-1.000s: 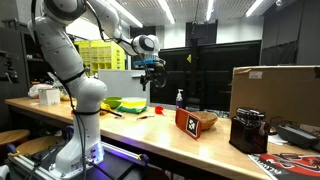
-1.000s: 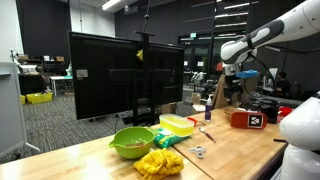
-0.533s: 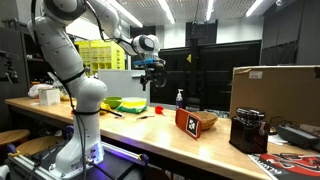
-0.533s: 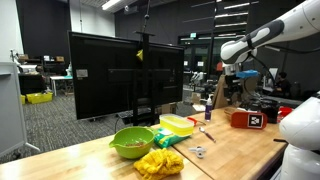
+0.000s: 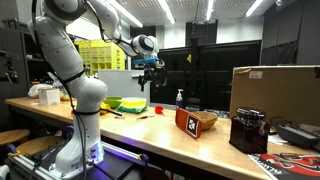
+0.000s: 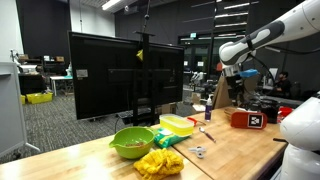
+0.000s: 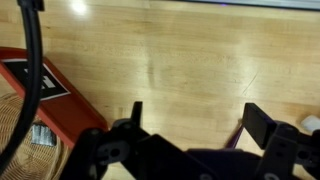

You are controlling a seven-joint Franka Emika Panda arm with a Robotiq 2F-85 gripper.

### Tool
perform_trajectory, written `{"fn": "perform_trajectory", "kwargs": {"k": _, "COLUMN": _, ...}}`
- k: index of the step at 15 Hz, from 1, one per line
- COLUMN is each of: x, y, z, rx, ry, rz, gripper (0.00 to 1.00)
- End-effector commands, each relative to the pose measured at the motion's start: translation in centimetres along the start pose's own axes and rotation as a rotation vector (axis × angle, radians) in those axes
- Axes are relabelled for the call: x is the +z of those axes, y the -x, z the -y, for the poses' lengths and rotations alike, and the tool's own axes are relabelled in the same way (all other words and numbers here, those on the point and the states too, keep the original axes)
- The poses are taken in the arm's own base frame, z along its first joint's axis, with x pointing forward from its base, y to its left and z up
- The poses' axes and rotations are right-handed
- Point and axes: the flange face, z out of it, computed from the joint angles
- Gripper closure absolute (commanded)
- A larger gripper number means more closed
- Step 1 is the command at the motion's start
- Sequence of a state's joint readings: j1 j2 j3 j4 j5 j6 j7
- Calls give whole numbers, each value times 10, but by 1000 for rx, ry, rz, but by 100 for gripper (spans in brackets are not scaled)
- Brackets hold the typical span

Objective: Put the orange lid on the yellow lunchbox

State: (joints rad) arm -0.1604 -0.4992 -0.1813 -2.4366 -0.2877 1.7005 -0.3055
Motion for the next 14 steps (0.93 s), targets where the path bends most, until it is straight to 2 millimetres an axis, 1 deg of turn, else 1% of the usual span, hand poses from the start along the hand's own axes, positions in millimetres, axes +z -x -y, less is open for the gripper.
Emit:
{"fn": "perform_trajectory", "kwargs": {"k": 1, "x": 0, "y": 6, "z": 0, "rx": -159, "ry": 50, "rz": 106, "gripper": 0}}
{"fn": "perform_trajectory", "kwargs": {"k": 4, "x": 3, "y": 12, "z": 5, "rx": -276, "ry": 72, "rz": 218, "gripper": 0}}
{"fn": "perform_trajectory", "kwargs": {"k": 7, "x": 6, "y": 18, "z": 15, "rx": -400, "ry": 58, "rz": 314, "gripper": 0}}
{"fn": "perform_trajectory", "kwargs": {"k": 8, "x": 7, "y": 20, "z": 20, "rx": -401, "ry": 73, "rz": 346, "gripper": 0}}
{"fn": "perform_trajectory", "kwargs": {"k": 9, "x": 10, "y": 19, "z": 17, "rx": -358, "ry": 54, "rz": 289, "gripper": 0}}
{"fn": "perform_trajectory", "kwargs": {"k": 11, "x": 11, "y": 20, "z": 22, "rx": -380, "ry": 58, "rz": 319, "gripper": 0}}
{"fn": "perform_trajectory", "kwargs": {"k": 14, "x": 12, "y": 19, "z": 23, "rx": -386, "ry": 58, "rz": 327, "gripper": 0}}
